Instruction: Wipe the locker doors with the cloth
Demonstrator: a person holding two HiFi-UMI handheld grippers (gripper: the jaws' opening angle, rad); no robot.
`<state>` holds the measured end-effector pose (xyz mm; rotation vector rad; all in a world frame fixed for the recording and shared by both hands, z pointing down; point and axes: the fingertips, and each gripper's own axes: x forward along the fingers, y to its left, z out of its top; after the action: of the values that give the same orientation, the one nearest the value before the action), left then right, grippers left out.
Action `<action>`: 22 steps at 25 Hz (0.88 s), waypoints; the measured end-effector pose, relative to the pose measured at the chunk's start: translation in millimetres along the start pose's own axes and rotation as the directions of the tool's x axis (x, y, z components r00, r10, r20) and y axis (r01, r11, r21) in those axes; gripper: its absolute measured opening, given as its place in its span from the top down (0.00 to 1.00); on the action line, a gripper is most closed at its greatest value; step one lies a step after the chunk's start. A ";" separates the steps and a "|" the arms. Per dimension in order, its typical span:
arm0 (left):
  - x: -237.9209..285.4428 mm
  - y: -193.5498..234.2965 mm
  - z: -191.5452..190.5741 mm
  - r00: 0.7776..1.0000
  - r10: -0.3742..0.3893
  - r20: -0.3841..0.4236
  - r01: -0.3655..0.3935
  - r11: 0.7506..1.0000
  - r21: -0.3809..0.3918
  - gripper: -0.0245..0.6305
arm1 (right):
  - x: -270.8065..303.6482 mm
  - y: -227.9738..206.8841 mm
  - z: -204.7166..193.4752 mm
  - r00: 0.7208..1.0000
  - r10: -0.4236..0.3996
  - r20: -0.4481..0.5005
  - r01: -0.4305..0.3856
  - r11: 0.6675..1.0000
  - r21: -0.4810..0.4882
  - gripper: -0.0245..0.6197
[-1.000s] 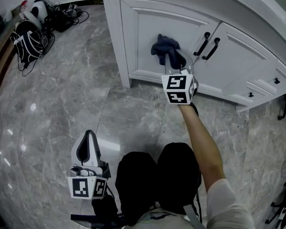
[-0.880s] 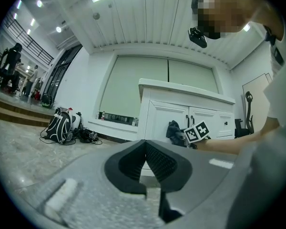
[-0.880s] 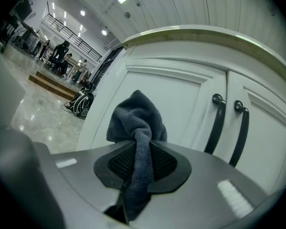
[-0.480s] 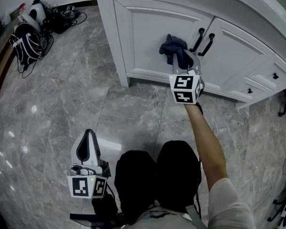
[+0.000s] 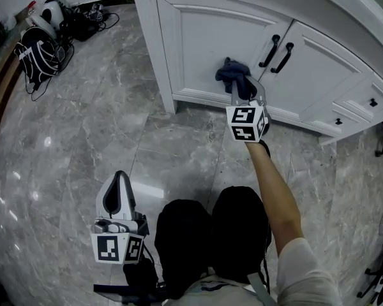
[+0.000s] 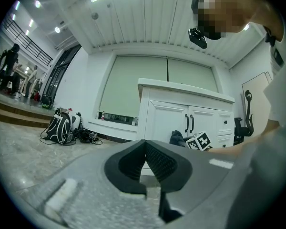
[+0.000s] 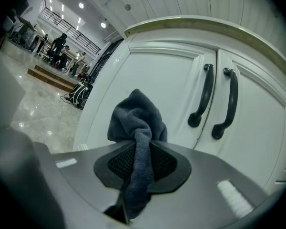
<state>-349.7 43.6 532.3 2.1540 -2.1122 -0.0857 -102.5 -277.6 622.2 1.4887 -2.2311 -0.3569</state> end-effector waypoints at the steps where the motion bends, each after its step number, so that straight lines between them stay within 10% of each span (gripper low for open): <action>1: 0.0 0.5 -0.2 1.000 0.001 0.000 -0.001 1.000 0.000 0.96 | 1.1 2.4 -4.1 1.000 0.001 -0.003 -0.001 1.000 0.000 0.85; 22: -6.0 16.2 -2.7 1.000 0.021 -0.001 -0.021 1.000 -0.013 0.96 | 35.3 89.8 31.4 0.992 0.126 0.024 -0.127 0.992 0.025 0.85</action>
<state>-365.6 49.4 536.8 2.1235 -2.1272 -0.0962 -202.1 -275.9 641.6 1.3543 -2.3426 -0.3062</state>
